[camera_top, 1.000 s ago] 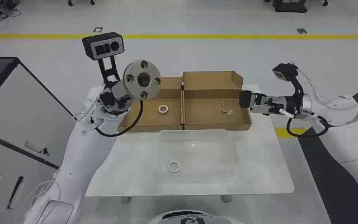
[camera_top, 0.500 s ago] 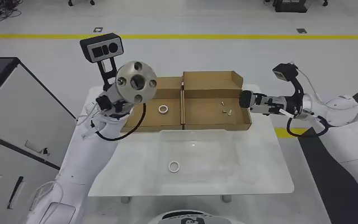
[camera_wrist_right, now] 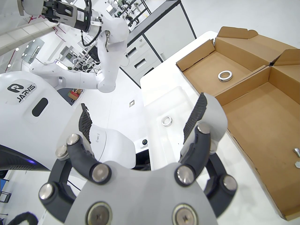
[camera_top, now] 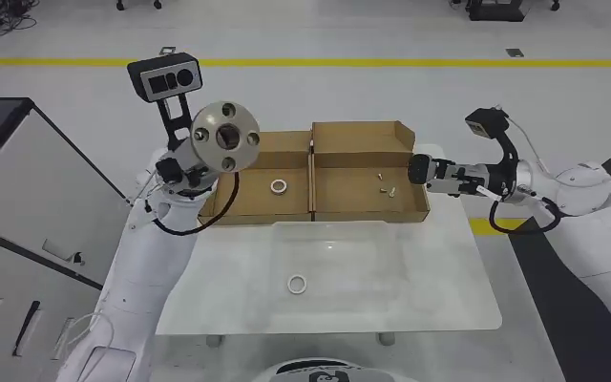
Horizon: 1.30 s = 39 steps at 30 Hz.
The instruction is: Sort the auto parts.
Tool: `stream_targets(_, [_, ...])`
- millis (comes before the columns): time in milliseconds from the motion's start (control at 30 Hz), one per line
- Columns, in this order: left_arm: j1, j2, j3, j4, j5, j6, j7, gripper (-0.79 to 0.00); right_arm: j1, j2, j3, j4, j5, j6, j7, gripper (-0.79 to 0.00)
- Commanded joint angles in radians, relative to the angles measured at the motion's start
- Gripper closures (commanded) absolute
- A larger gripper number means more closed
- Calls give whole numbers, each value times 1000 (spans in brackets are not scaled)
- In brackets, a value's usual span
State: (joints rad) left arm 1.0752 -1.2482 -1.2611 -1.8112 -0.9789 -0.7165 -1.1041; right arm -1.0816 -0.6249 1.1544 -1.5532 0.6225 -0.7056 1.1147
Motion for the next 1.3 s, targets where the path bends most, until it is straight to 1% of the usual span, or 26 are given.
stream_targets(0, [2,1,-3,6,92,-8,9,0,0,0,0,0,0,0,0,-785])
stream_targets(167, [4,6,-3,4,208,-28,28,0,0,0,0,0,0,0,0,-785])
stream_targets(300, [4,9,9,2,217,-42,42,0,0,0,0,0,0,0,0,-785])
stream_targets(467, [1,6,41,-16,40,-40,40,0,0,0,0,0,0,0,0,-785])
stream_targets(600, [-1,-3,43,-27,-106,-18,19,0,0,0,0,0,0,0,0,-785])
stream_targets(700, [2,-12,35,-27,-181,7,-7,0,0,0,0,0,0,0,0,-785])
stream_targets(900, [8,-35,7,-23,-227,52,-52,0,0,0,0,0,0,0,0,-785])
stream_targets(1267, [8,-35,7,-23,-227,52,-52,0,0,0,0,0,0,0,0,-785])
